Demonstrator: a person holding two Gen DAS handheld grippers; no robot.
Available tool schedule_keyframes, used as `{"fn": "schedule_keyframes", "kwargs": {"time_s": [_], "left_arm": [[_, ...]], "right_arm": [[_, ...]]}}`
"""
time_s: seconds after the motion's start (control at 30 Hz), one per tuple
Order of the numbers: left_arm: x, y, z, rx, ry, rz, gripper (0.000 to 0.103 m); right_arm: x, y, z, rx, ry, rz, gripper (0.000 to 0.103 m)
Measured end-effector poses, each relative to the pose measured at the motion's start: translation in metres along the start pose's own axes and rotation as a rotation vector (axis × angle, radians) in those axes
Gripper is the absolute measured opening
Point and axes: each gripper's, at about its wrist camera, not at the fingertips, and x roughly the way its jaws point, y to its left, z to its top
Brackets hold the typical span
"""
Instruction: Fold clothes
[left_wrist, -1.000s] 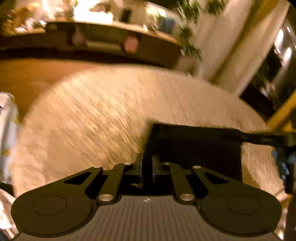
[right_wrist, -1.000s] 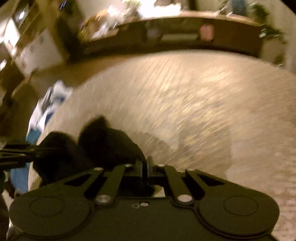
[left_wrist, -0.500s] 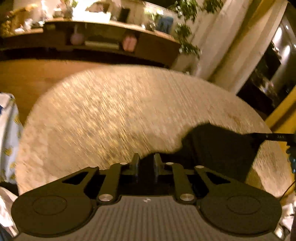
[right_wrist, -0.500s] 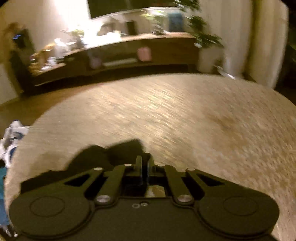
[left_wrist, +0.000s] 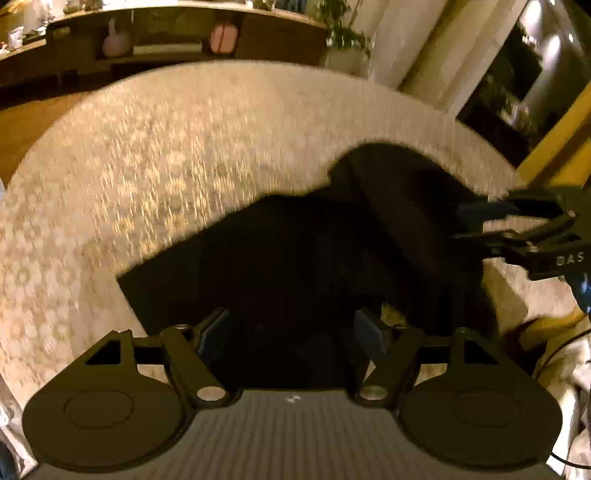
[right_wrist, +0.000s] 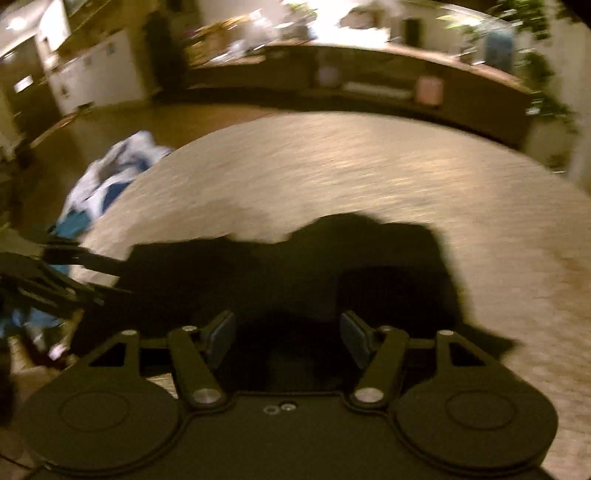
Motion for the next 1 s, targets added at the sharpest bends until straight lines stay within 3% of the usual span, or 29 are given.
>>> {"fn": "schedule_keyframes", "kwargs": {"time_s": [0.13, 0.27, 0.5, 0.67, 0.73, 0.9, 1.0], "left_arm": [[0.011, -0.004, -0.015, 0.016, 0.041, 0.018, 0.073], [0.013, -0.005, -0.021, 0.040, 0.037, 0.032, 0.074], [0.011, -0.004, -0.022, 0.057, 0.028, 0.035, 0.074], [0.010, -0.007, -0.023, 0.078, 0.028, 0.045, 0.074], [0.011, -0.008, -0.024, 0.088, 0.029, 0.050, 0.074], [0.014, -0.012, -0.024, 0.119, 0.039, 0.071, 0.074], [0.016, -0.014, -0.024, 0.138, 0.047, 0.085, 0.074]], "right_arm": [[0.035, 0.027, 0.002, -0.043, 0.087, 0.020, 0.103], [0.039, 0.027, 0.002, -0.051, 0.130, -0.038, 0.103], [-0.038, -0.053, -0.001, 0.132, -0.005, -0.164, 0.103], [-0.081, -0.125, -0.035, 0.368, -0.081, -0.257, 0.103], [-0.087, -0.151, -0.057, 0.462, -0.078, -0.275, 0.103], [-0.077, -0.188, -0.099, 0.600, -0.008, -0.423, 0.103], [-0.083, -0.198, -0.113, 0.631, 0.003, -0.495, 0.103]]}}
